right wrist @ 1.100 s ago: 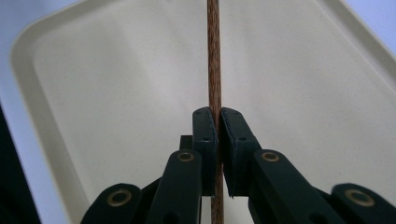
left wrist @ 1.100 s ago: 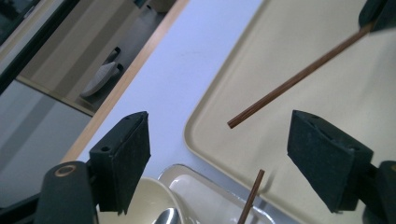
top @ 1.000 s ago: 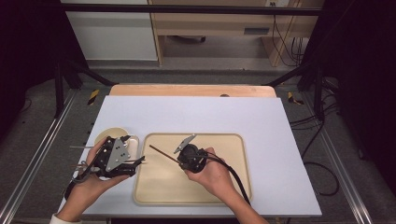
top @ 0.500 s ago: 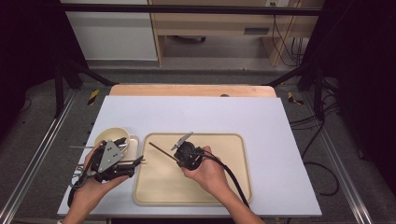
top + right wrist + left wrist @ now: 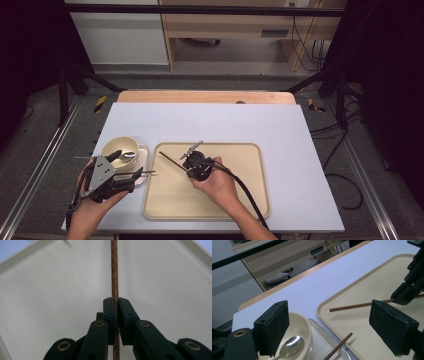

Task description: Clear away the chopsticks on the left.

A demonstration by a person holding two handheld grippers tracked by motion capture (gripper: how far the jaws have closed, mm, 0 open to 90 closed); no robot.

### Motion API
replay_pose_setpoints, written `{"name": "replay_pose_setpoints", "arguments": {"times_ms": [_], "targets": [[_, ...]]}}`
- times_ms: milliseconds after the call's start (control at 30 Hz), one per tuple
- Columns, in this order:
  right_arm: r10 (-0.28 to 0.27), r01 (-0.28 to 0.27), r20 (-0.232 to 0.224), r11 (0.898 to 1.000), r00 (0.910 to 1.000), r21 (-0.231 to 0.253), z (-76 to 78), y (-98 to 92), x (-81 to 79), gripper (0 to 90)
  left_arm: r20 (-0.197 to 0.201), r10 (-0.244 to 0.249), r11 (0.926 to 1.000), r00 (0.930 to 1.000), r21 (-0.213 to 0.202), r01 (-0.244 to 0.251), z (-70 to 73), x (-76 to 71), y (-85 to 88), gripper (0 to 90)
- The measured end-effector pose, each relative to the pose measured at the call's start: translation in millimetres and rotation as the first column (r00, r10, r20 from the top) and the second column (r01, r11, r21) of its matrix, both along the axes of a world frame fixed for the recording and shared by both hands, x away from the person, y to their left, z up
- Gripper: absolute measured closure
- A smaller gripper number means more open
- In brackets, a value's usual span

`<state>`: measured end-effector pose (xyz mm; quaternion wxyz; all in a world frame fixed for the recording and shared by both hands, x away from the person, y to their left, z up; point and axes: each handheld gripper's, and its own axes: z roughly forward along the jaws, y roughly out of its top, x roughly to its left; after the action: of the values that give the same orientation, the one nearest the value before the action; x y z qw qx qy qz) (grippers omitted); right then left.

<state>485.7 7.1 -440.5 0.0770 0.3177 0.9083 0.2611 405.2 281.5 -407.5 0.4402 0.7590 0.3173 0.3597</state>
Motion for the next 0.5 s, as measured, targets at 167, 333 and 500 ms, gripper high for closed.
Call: {"name": "replay_pose_setpoints", "arguments": {"times_ms": [167,333,500], "targets": [[-0.004,0.004,-0.011,1.0,0.9999,-0.017,-2.6,3.4,3.2,85.0,0.003,0.028,0.9991,0.9996,-0.03,-0.028,-3.7,-0.3,6.8,15.6],[-0.012,0.012,-0.009,1.0,0.9999,-0.017,-3.9,5.6,4.8,85.0,0.008,0.024,0.9992,0.9997,-0.033,-0.024,-4.4,-0.5,5.5,15.8],[-0.029,0.029,-0.014,0.999,0.9995,-0.015,-4.7,10.0,6.8,85.0,0.028,0.035,0.9982,0.999,-0.05,-0.034,-5.1,-3.0,0.5,16.8]]}}
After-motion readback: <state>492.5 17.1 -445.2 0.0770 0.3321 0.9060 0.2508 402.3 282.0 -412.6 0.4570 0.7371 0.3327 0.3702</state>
